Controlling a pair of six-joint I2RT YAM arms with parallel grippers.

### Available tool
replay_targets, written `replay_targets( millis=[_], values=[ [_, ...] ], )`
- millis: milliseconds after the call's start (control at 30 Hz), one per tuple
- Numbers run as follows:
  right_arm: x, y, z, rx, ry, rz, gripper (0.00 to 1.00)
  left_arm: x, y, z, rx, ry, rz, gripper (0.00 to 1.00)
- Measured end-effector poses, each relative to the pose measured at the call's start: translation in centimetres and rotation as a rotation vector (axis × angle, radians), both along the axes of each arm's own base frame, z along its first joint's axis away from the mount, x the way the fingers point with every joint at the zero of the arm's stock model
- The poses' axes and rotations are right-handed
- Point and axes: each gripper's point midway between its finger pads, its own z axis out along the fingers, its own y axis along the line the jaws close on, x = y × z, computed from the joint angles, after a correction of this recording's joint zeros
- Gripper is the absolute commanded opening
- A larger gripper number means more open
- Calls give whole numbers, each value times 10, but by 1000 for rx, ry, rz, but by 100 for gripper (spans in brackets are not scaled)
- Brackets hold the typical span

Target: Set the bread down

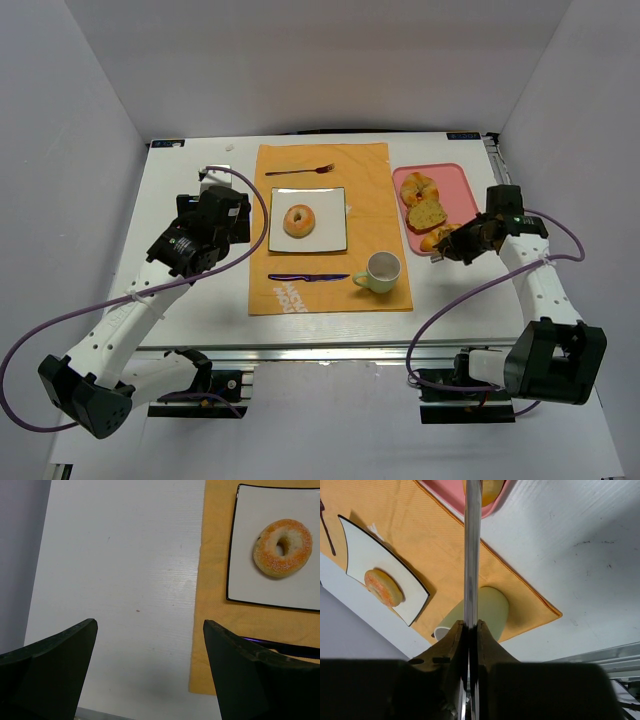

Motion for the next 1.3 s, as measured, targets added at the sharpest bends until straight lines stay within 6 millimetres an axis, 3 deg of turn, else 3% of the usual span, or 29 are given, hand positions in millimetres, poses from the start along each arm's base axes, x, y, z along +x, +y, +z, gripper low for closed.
replay_targets(
  millis=[167, 433, 500, 600, 700, 833, 1033, 1300],
  values=[
    [2, -1, 24, -3, -32, -4, 3, 0, 1, 0, 5, 1, 4, 98],
    [21, 11, 114, 9, -260, 81, 1, 0, 1, 0, 6, 1, 5, 98],
    [28, 29, 131, 11, -305, 167, 0, 0, 1, 0, 6, 1, 5, 98],
    [47, 78, 146, 18, -348, 358, 0, 1, 1, -1, 6, 1, 5, 98],
    [60, 132, 137, 23, -336, 531, 1, 1, 1, -1, 8, 3, 5, 98],
    [58, 179, 92, 16, -233, 680, 3, 0, 2, -2, 15, 7, 10, 98],
    [42, 199, 48, -5, -125, 768, 8, -2, 6, -2, 28, 12, 20, 98],
    [32, 213, 30, -20, -94, 832, 32, -2, 6, -3, 31, 15, 22, 98]
  ],
)
